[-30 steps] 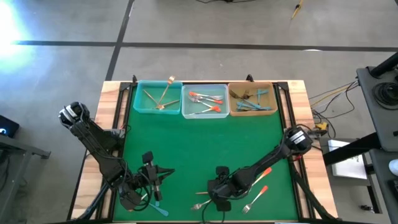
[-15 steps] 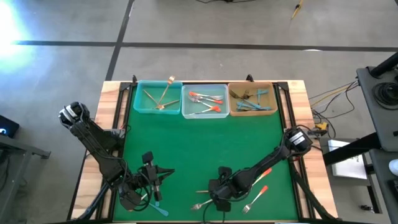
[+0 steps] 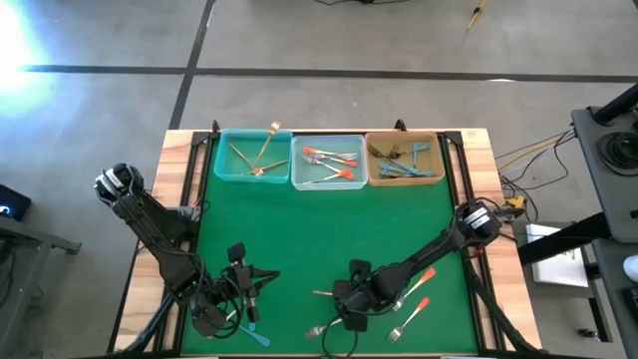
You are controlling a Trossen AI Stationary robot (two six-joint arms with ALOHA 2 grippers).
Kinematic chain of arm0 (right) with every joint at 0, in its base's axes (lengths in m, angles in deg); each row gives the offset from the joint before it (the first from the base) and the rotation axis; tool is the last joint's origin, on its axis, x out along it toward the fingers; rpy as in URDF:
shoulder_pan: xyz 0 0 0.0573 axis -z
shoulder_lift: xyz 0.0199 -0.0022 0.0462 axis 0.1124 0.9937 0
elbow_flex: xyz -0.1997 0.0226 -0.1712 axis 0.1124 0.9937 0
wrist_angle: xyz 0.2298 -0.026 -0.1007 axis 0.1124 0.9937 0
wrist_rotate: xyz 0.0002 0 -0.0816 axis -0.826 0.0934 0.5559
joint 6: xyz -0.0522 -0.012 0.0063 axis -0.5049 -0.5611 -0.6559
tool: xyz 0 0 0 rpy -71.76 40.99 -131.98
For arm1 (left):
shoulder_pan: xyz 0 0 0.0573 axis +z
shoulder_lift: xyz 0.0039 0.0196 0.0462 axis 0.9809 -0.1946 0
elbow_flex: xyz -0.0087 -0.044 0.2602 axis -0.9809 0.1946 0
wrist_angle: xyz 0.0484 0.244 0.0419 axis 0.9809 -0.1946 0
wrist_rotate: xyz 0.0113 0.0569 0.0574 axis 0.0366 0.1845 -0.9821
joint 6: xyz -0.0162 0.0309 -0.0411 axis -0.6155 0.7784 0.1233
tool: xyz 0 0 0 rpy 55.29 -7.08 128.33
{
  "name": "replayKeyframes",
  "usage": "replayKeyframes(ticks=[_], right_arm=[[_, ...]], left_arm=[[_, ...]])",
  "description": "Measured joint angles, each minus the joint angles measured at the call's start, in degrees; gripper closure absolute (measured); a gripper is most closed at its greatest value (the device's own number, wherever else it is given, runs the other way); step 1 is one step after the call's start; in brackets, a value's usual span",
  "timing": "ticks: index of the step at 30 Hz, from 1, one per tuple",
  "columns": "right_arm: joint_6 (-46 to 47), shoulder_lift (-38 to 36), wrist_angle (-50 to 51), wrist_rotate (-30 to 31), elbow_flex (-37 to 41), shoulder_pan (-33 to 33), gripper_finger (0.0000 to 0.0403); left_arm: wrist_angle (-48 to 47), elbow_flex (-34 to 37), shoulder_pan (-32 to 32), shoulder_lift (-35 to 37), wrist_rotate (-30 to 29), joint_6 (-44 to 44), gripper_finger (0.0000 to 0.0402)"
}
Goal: Sort silverware by color (type)
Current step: Put the gold fork into the blue bin
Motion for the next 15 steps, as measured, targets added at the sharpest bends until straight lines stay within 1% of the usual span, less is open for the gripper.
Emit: replayKeyframes(ticks=[4, 7, 9, 13, 15], right_arm=[[-3.0, -5.0, 1.1, 4.3, -0.4, 0.9, 0.0393], [-5.2, -8.5, 2.7, 9.1, -0.3, 1.7, 0.0393], [-7.3, -11.4, 3.7, 13.2, -0.3, 2.1, 0.0393], [-10.0, -17.7, 8.4, 23.9, -0.3, 2.5, 0.0393], [-10.6, -20.6, 10.6, 29.0, -0.3, 2.5, 0.0393]], left_arm=[[0.3, 0.0, 0.0, 0.0, -0.3, 0.0, 0.0401], [0.8, 0.0, 0.0, 0.0, -0.9, -0.4, 0.0401], [1.1, 0.0, 0.0, -0.2, -3.6, -2.0, 0.0401], [1.2, 1.3, -0.3, -2.0, -8.6, -2.9, 0.0402], [3.0, 2.2, -0.5, -3.8, -12.5, -3.0, 0.0401]])
